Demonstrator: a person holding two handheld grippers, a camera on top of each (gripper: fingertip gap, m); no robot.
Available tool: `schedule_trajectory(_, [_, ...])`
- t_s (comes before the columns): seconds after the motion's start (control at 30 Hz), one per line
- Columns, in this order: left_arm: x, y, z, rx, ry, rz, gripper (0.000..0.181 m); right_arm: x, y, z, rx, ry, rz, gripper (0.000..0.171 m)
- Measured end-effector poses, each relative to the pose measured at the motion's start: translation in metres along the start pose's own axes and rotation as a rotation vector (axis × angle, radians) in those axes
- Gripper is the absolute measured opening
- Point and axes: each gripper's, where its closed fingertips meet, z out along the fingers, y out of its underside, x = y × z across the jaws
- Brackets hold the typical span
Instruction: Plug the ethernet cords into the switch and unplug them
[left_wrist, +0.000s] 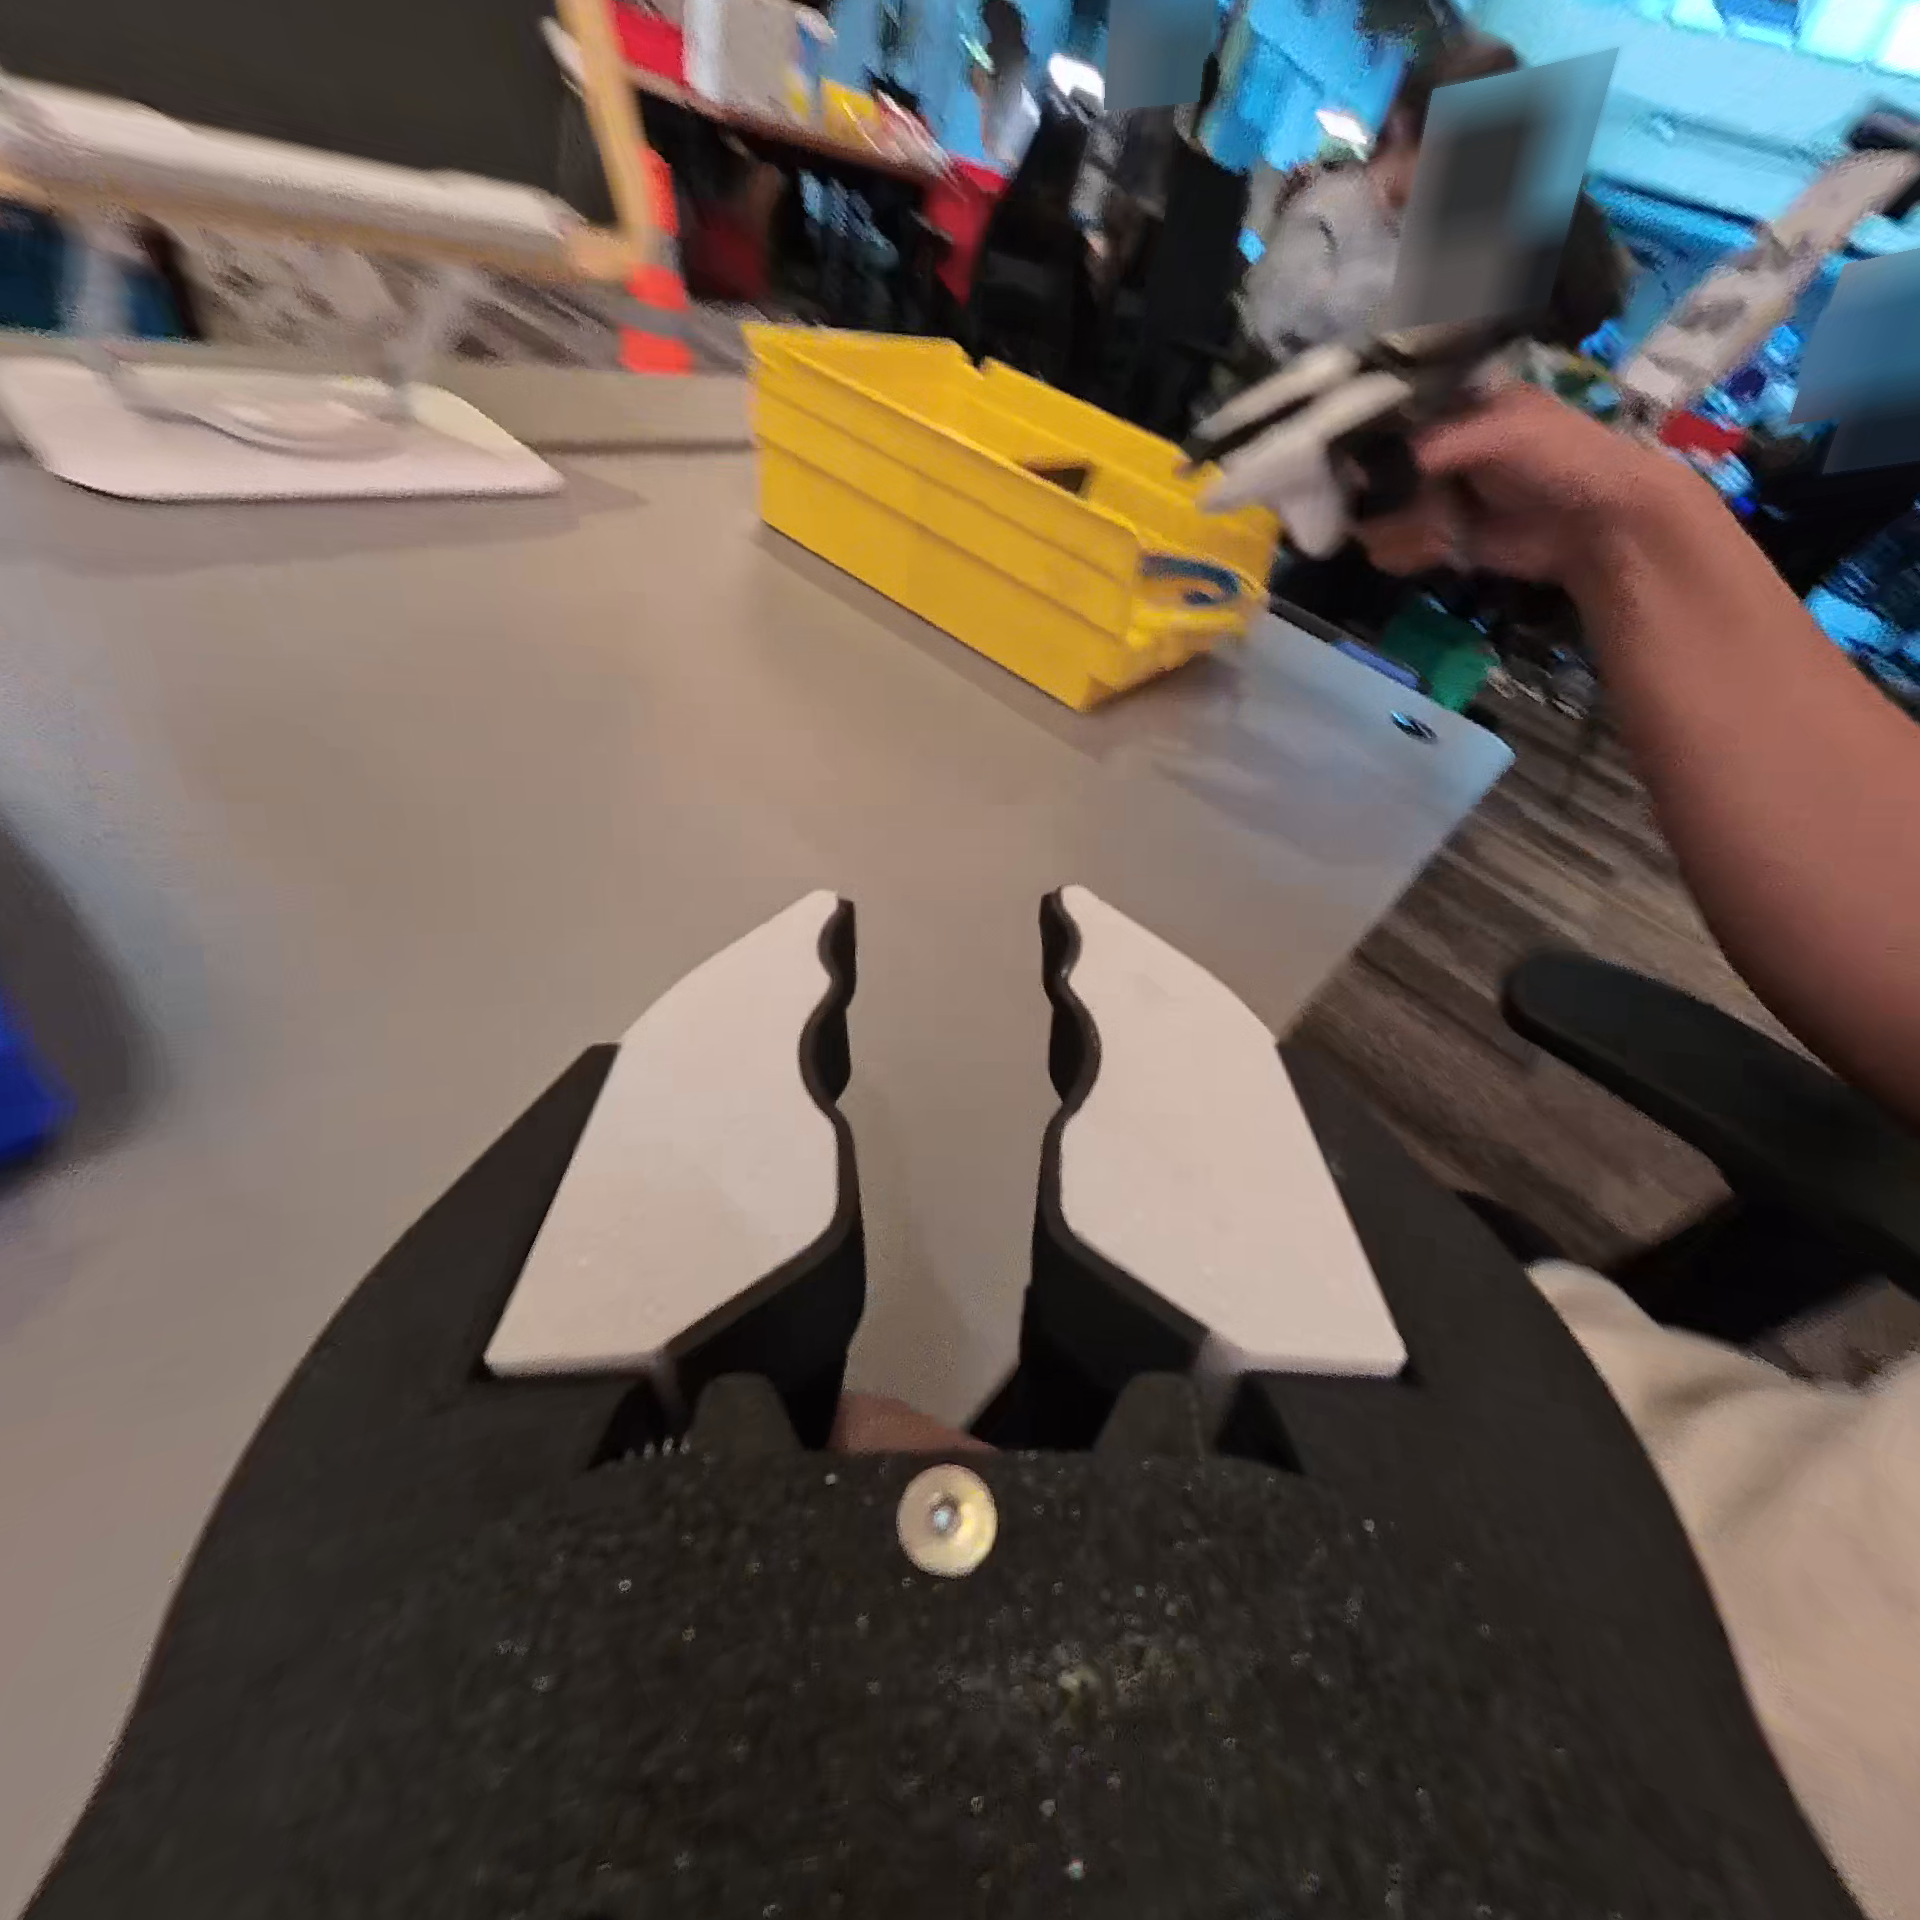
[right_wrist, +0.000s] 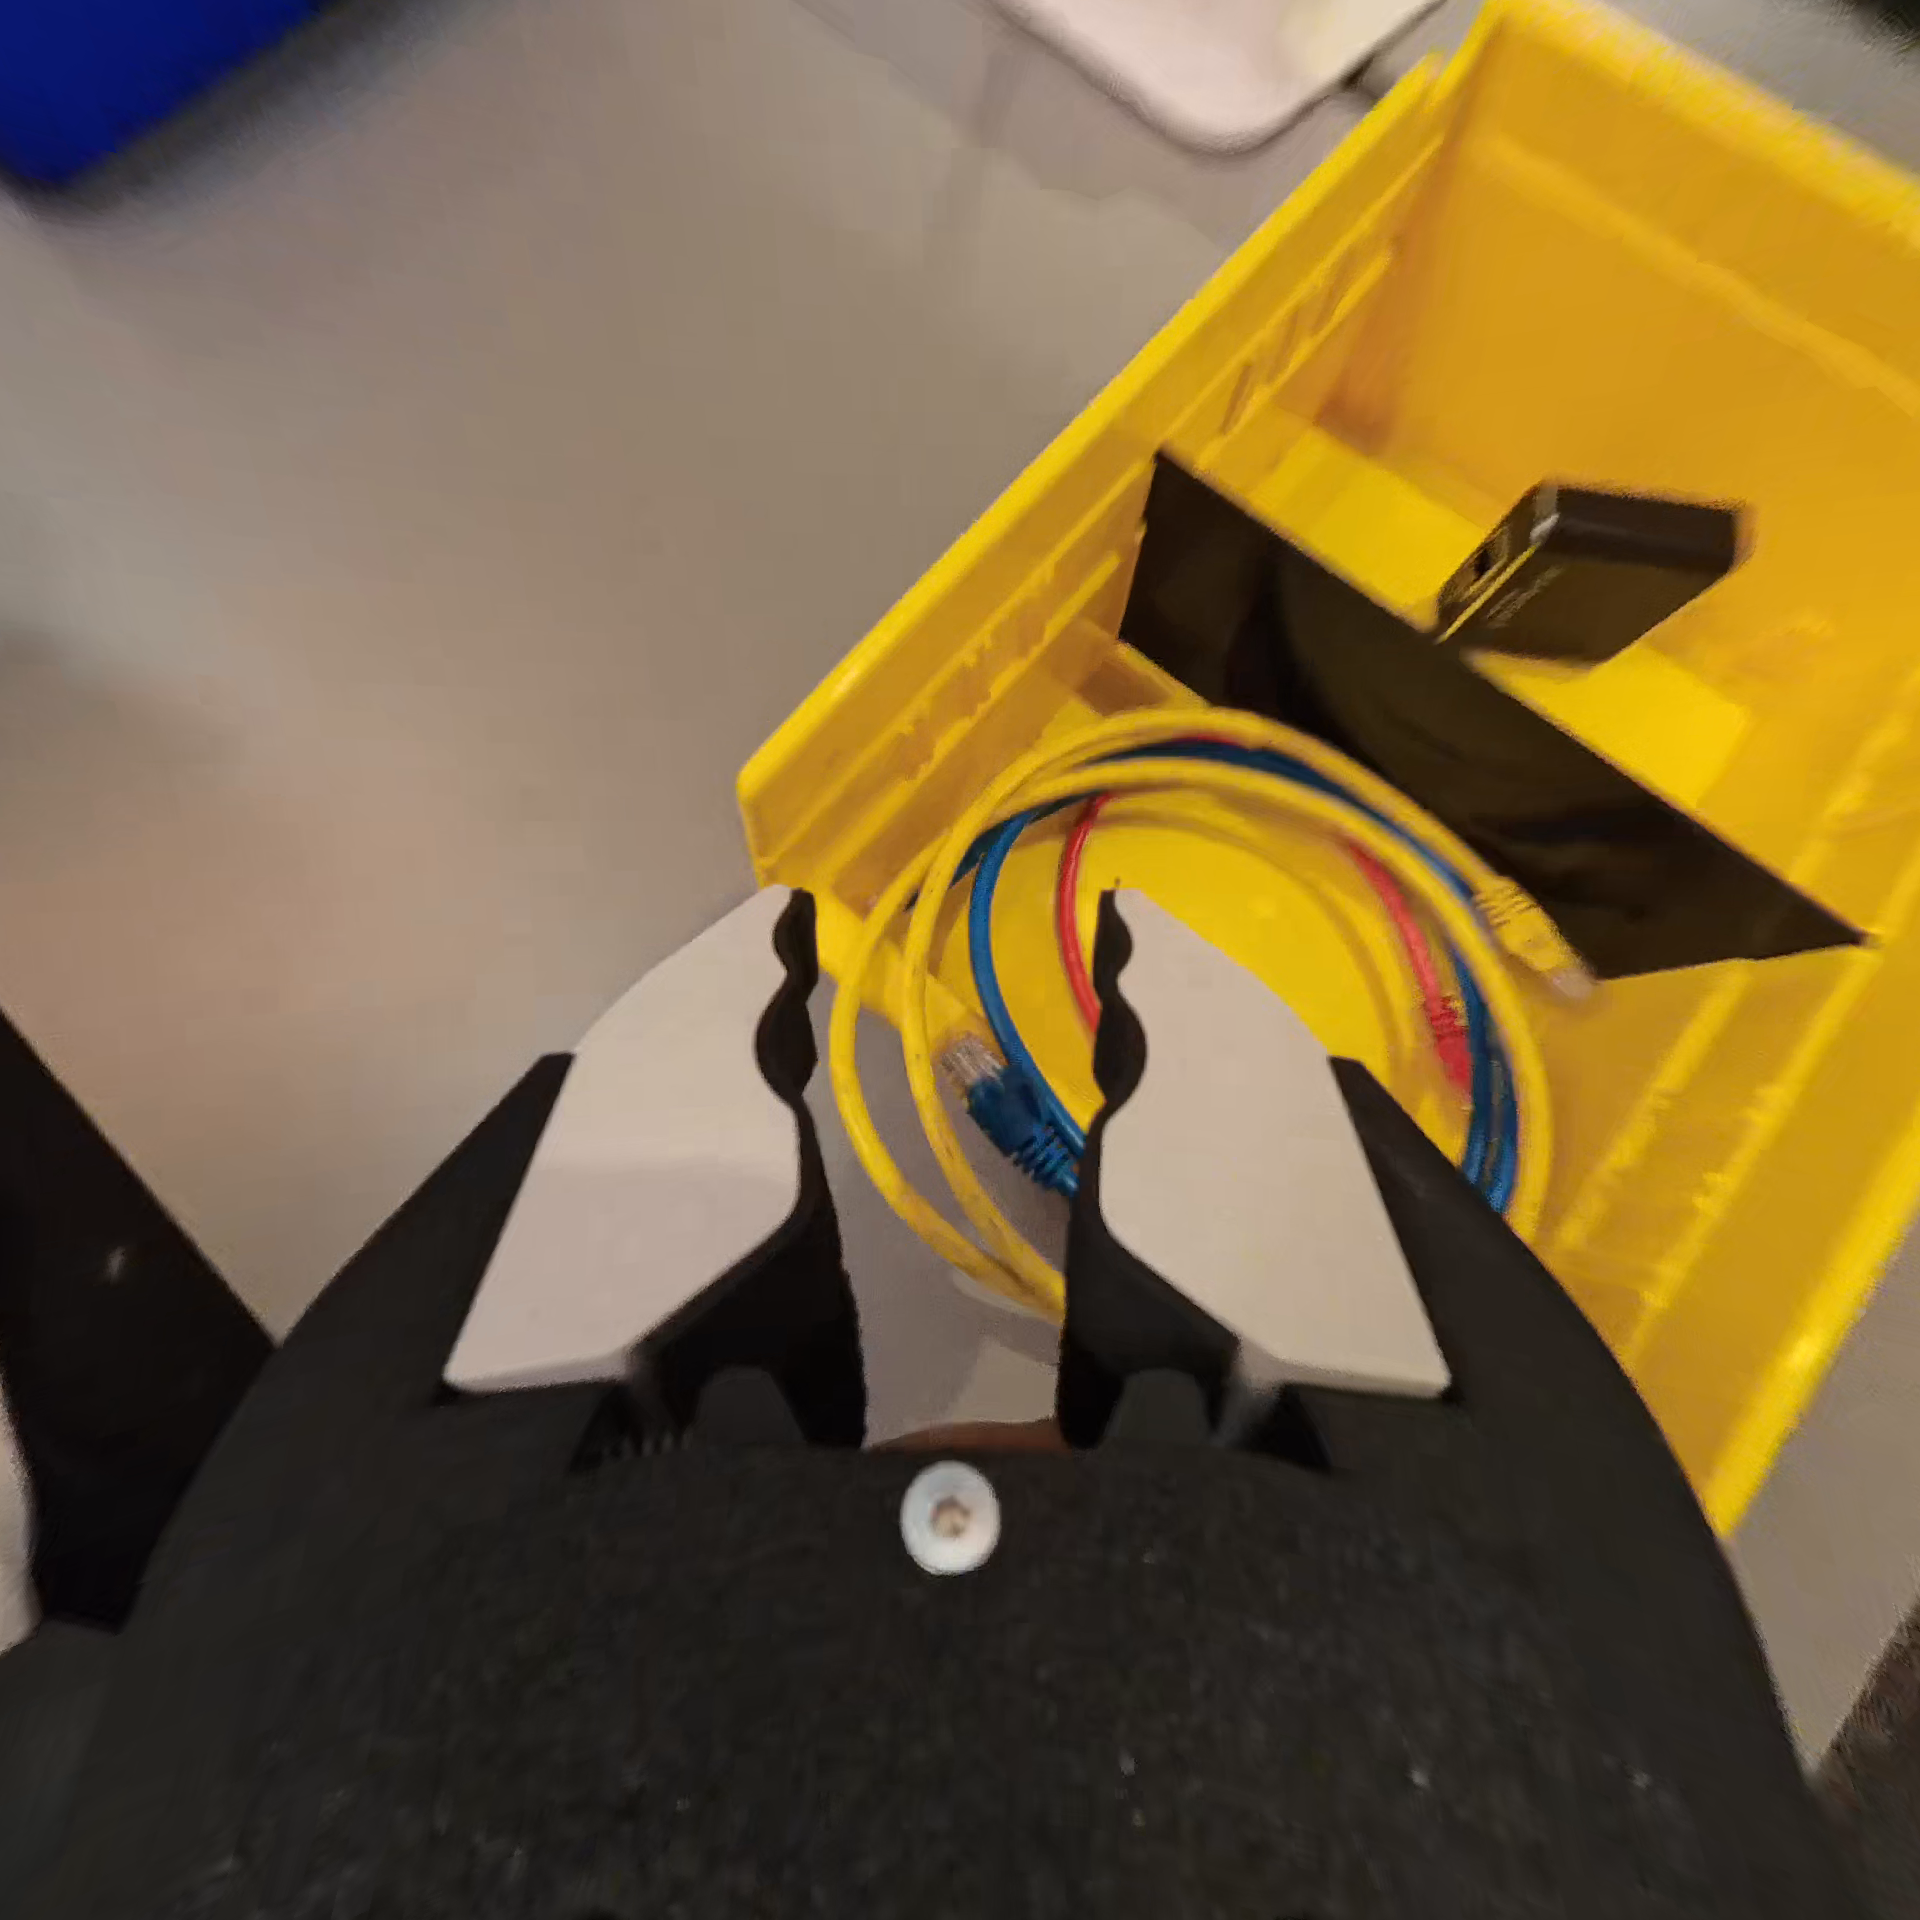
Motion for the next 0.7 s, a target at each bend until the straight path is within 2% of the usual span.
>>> schedule_trajectory(0.13, [-0.08, -0.027, -0.038, 0.132, -0.298, -0.032, 0.034, -0.024, -0.022, -0.043, 0.418, 0.159, 0.158, 0.048])
schedule_trajectory(0.2, [-0.118, -0.027, -0.066, 0.136, -0.459, -0.043, 0.036, -0.042, -0.01, -0.053, 0.57, 0.242, 0.244, 0.048])
schedule_trajectory(0.3, [-0.15, -0.026, -0.103, 0.132, -0.619, -0.001, 0.035, -0.054, 0.024, -0.05, 0.643, 0.38, 0.306, 0.045])
schedule_trajectory(0.4, [-0.163, -0.013, -0.122, 0.062, -0.683, 0.066, 0.035, -0.054, 0.045, -0.036, 0.598, 0.38, 0.346, 0.051])
schedule_trajectory(0.53, [-0.169, -0.002, -0.12, 0.039, -0.669, 0.03, 0.034, -0.016, 0.082, -0.021, 0.372, 0.512, 0.378, 0.047])
schedule_trajectory(0.6, [-0.165, -0.001, -0.113, 0.039, -0.627, -0.007, 0.034, -0.009, 0.1, -0.006, 0.282, 0.458, 0.543, 0.052])
schedule_trajectory(0.7, [-0.159, 0.002, -0.106, 0.014, -0.612, 0.025, 0.034, -0.015, 0.09, 0.005, 0.362, 0.277, 0.708, 0.059])
